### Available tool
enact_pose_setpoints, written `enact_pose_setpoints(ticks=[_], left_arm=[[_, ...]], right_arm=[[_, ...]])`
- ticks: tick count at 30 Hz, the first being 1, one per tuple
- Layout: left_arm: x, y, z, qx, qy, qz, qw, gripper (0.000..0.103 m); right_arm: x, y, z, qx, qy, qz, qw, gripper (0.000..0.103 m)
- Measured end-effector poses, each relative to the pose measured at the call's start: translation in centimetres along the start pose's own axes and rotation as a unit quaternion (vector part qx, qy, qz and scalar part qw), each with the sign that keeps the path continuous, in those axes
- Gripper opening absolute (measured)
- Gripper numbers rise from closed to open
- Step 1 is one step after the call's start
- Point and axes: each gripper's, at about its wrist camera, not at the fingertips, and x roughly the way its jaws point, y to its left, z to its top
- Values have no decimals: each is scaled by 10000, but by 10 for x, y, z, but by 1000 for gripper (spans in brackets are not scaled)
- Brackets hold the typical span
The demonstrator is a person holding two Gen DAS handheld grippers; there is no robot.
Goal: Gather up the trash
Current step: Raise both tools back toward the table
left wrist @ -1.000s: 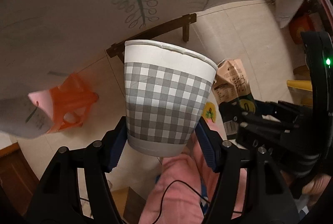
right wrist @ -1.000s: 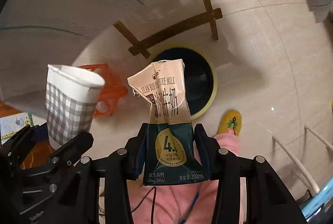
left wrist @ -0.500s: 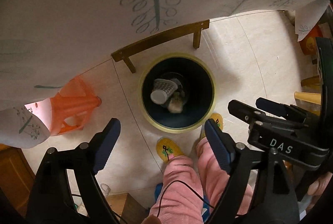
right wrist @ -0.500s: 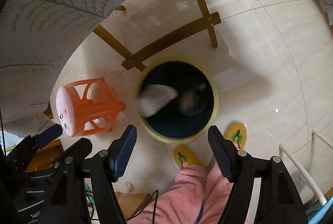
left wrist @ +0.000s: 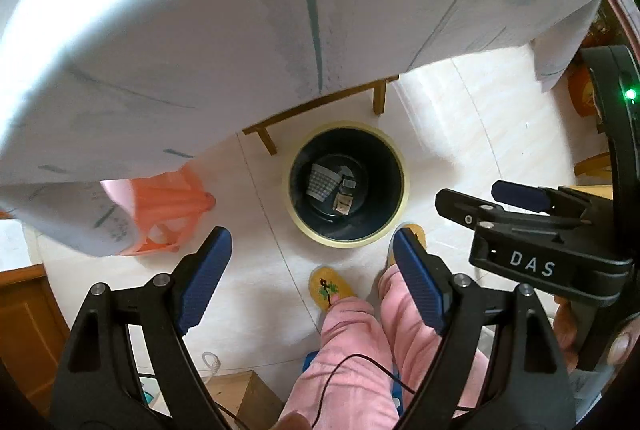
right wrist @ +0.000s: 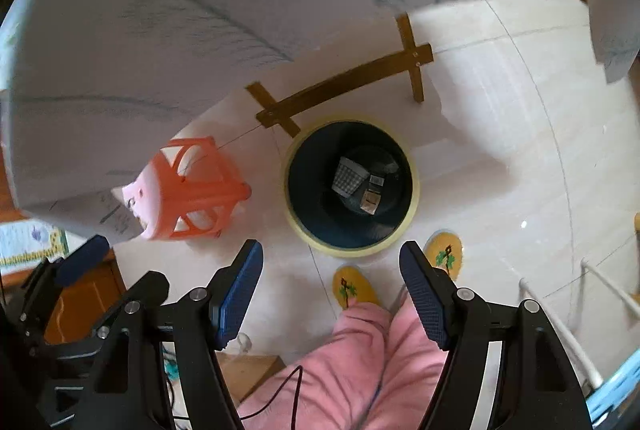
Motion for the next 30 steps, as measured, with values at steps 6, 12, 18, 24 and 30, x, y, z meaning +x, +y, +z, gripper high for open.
enact_pose_setpoints(ticks=[6, 12, 18, 24, 30], left_arm=[[-76, 21, -6, -391, -260, -313, 9984, 81], [-145, 49, -3, -675, -774, -617, 9928, 81], [-200, 67, 12, -734, -1507, -562, 9842, 81], [-221, 85, 40, -972, -1820, -660, 9763, 81], [-206, 90, 70, -1219, -1656, -631, 9766, 81]], right_arm=[[-70, 32, -14, -386, -255, 60, 9989, 72], [-150, 80, -26, -1104, -829, -290, 9900, 72], [-216, 124, -25, -1726, -1541, -635, 9708, 72], [-261, 144, 0, -1898, -2052, -753, 9572, 72], [-285, 151, 44, -1965, -2313, -558, 9512, 72]])
